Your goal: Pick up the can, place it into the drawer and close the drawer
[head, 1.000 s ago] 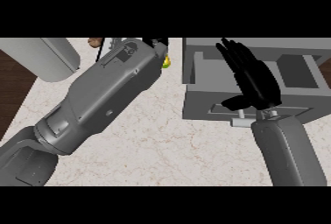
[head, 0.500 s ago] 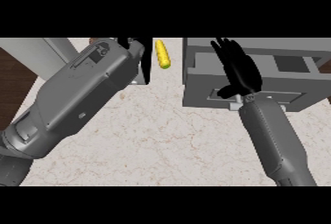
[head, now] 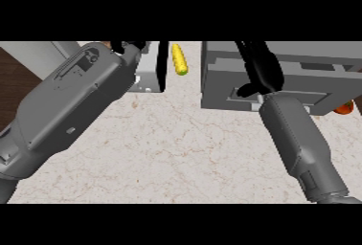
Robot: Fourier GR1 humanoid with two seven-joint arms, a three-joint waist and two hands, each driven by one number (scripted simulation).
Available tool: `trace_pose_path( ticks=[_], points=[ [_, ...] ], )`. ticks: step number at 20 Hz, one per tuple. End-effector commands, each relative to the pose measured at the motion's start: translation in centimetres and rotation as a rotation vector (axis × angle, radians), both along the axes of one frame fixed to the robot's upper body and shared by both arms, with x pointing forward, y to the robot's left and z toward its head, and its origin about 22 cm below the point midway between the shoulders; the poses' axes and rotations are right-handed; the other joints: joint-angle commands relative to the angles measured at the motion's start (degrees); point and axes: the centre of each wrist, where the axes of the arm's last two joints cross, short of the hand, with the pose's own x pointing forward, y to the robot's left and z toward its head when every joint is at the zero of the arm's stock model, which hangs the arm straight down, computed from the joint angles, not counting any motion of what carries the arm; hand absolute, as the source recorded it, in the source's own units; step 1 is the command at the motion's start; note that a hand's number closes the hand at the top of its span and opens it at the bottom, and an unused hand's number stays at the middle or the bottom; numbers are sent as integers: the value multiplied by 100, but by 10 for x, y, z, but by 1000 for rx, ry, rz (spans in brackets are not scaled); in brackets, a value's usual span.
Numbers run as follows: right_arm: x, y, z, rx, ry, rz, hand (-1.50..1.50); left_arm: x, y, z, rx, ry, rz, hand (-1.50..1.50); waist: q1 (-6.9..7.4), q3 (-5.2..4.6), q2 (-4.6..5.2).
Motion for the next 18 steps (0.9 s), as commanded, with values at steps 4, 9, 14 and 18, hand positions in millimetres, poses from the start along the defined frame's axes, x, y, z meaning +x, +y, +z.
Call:
trace_pose_path(
  ticks=[4,9,14,18],
  points=[
    [13,-1,-6,37,-20,-68,-150,-10,3,-6,2,-10,-11,-150,81,104,145],
    [31,-10,25,21,-78,-94,-150,-11,13,0,14,-6,-13,-150,168,106,203],
    [40,-14,44,29,-111,-103,-150,-18,22,24,3,-45,-26,-150,221,107,185],
    [43,-5,50,6,-116,-122,-150,-20,26,8,11,-9,-29,-150,256,103,205]
  ],
)
